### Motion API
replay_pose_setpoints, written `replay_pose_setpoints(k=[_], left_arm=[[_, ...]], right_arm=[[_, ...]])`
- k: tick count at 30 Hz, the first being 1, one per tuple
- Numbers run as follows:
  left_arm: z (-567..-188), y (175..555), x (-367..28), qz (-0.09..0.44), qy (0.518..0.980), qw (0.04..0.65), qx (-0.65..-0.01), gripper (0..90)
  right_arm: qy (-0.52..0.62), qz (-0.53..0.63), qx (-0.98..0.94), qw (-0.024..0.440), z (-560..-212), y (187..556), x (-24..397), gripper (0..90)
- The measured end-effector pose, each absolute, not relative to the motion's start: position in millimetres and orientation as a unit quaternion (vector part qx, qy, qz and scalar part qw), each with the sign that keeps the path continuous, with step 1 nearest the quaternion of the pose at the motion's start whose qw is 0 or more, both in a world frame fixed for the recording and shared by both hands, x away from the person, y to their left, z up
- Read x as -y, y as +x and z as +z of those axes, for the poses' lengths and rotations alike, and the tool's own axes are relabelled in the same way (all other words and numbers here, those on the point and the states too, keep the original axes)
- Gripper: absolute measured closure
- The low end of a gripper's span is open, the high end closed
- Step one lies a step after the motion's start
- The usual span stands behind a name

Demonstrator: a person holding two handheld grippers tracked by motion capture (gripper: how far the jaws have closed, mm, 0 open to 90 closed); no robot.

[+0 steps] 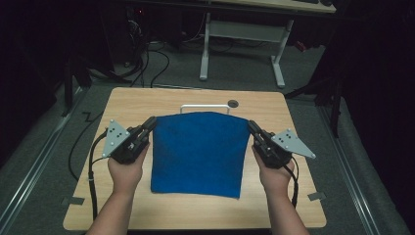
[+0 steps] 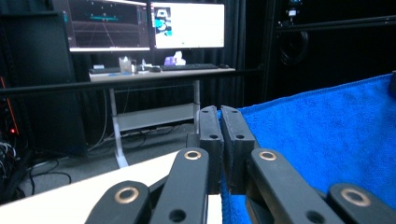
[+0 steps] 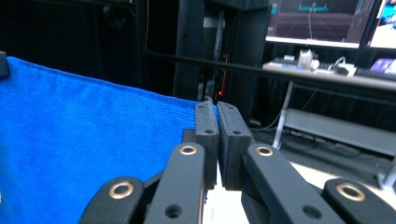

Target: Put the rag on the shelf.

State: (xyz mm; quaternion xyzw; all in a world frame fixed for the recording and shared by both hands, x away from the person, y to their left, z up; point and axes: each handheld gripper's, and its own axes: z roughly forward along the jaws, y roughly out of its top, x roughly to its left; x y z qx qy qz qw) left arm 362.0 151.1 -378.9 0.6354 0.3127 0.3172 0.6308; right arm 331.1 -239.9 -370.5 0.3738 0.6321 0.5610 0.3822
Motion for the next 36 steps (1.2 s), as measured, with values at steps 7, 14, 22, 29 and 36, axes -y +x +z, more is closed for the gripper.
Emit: replay_pose_setpoints(k=[7,14,22,29,36], left_arm=[[-361.2,365.2,-151.9,0.328,0.626,0.640,-0.303,88.2],[-358.1,365.6,-150.8,0.331,0.625,0.640,-0.301,88.2],[-345.2,381.2,-144.8,0.336,0.636,0.629,-0.295,88.3],[-335.0,409.0,-139.1,0.345,0.650,0.608,-0.299,88.3],[-329.1,436.8,-134.2,0.353,0.669,0.584,-0.295,88.3]], right_arm=[[0.363,0.568,-0.623,0.397,-349.6,332.6,240.2,88.6],[0.363,0.569,-0.619,0.402,-344.3,334.2,242.2,88.6],[0.374,0.562,-0.621,0.399,-339.7,351.5,247.8,88.8],[0.385,0.554,-0.620,0.401,-327.9,375.4,251.4,88.8],[0.389,0.549,-0.616,0.409,-315.0,396.3,255.0,88.8]])
